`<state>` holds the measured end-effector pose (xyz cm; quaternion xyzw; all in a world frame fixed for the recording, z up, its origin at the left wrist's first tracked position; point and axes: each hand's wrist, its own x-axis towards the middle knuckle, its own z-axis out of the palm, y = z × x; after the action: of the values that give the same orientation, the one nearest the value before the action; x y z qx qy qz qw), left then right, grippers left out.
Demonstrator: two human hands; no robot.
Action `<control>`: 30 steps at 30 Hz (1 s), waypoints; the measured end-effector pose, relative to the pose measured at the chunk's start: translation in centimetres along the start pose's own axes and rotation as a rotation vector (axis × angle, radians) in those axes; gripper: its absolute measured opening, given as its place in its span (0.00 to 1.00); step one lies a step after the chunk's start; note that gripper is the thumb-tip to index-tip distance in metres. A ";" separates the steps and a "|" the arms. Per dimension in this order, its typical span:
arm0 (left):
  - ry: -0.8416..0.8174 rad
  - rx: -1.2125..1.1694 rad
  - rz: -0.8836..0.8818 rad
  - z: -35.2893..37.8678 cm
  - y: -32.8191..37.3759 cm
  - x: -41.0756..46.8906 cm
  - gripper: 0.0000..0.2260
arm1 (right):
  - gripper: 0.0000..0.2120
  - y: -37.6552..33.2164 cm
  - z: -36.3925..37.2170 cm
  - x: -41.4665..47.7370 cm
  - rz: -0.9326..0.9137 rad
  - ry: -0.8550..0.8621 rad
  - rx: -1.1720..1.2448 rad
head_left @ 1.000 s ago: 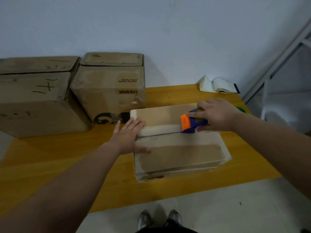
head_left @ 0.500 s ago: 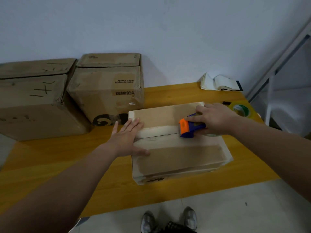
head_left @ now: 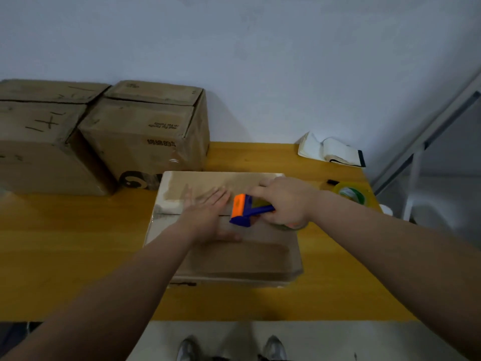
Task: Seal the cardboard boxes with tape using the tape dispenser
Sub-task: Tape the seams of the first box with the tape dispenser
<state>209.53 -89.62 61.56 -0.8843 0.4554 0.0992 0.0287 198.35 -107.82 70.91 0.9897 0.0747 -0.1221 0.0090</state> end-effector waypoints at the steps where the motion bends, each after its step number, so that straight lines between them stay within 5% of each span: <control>1: -0.003 0.006 -0.012 0.1 0.0 -0.1 0.57 | 0.29 0.2 0.0 0.0 -0.018 0.017 -0.012; 10: -0.123 0.042 -0.048 -1.3 0.7 -0.3 0.55 | 0.28 0.5 0.5 1.0 0.010 0.062 0.008; 20: -0.041 0.014 -0.108 -0.8 0.7 -0.3 0.47 | 0.31 2.7 -0.8 -1.4 -0.061 0.117 -0.032; 25: -0.034 -0.018 -0.079 -0.8 0.5 -0.7 0.46 | 0.30 8.6 0.2 -7.1 0.127 0.133 -0.028; 30: -0.049 -0.028 -0.075 -1.0 0.5 -0.7 0.46 | 0.29 8.4 1.9 -7.3 0.121 0.092 -0.036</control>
<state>208.89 -89.50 62.74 -0.8984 0.4195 0.1258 0.0314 192.13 -117.22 70.80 0.9966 0.0173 -0.0743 0.0306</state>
